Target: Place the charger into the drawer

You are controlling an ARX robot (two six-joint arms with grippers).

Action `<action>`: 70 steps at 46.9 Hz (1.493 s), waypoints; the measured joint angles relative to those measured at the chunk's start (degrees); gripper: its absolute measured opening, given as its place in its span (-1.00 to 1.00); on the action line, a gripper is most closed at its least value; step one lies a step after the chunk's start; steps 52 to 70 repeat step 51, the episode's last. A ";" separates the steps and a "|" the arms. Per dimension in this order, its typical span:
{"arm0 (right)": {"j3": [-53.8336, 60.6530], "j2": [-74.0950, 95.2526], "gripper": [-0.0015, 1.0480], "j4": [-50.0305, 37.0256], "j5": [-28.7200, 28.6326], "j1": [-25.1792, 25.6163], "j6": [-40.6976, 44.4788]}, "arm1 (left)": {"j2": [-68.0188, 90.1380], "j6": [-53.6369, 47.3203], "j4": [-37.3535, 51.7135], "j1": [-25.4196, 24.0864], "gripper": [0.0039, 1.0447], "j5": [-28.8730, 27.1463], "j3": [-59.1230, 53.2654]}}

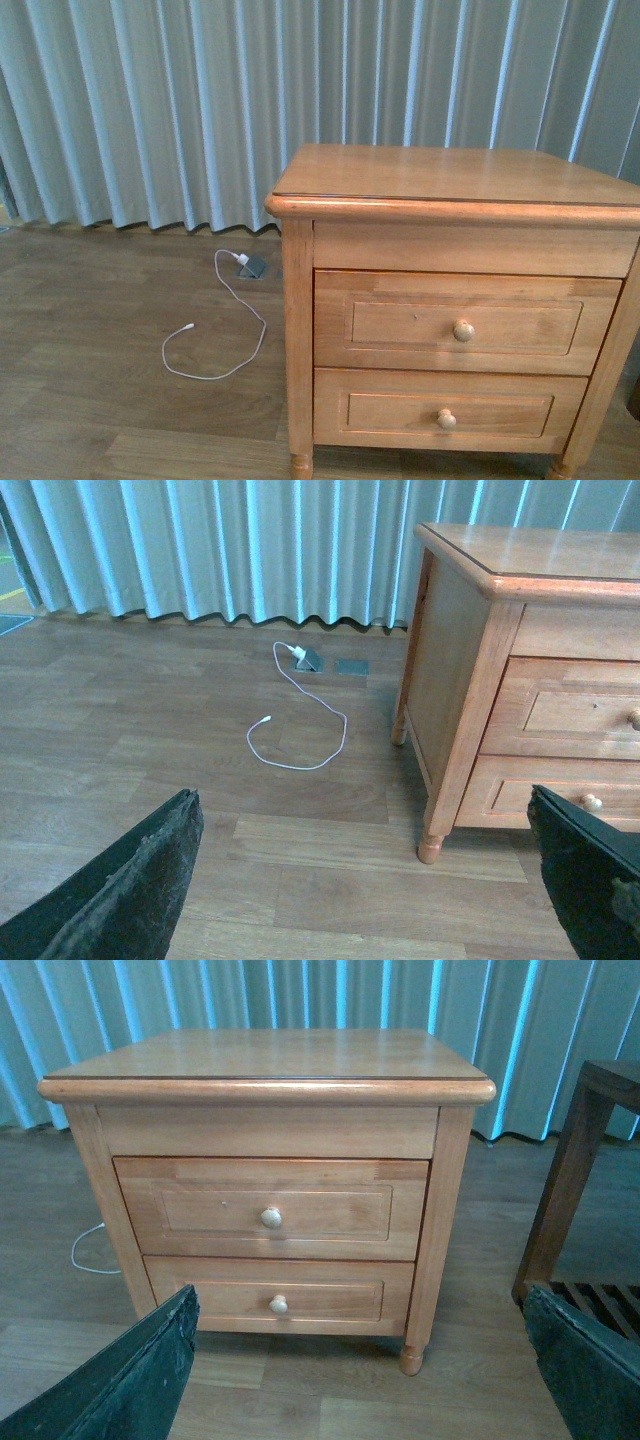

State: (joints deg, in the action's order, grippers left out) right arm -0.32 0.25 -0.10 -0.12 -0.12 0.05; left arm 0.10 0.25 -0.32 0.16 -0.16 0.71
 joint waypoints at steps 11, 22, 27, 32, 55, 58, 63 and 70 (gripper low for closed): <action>0.00 0.00 0.84 0.00 0.00 0.00 0.00 | 0.00 0.00 0.00 0.00 0.89 0.00 0.00; 0.00 0.00 0.84 0.00 0.00 0.00 0.00 | 0.00 0.00 0.00 0.00 0.89 0.00 -0.02; 0.00 0.00 0.84 0.00 0.00 0.00 0.00 | 0.00 0.00 0.00 0.00 0.89 0.00 0.00; 0.00 0.00 0.84 0.00 0.00 0.00 0.00 | 0.00 0.00 0.00 0.00 0.89 0.00 0.00; 0.00 0.00 0.84 0.00 0.00 0.00 0.00 | 0.00 0.00 0.00 0.00 0.89 0.00 0.00; 0.00 0.00 0.84 0.00 0.00 0.00 0.00 | 0.00 0.00 0.00 0.00 0.89 0.00 0.00; 0.00 0.00 0.84 0.00 0.00 0.00 0.00 | 0.00 0.00 0.00 0.00 0.89 0.00 0.00; 0.00 0.00 0.84 0.00 0.00 0.00 0.00 | 0.00 0.00 0.00 0.00 0.89 0.00 0.00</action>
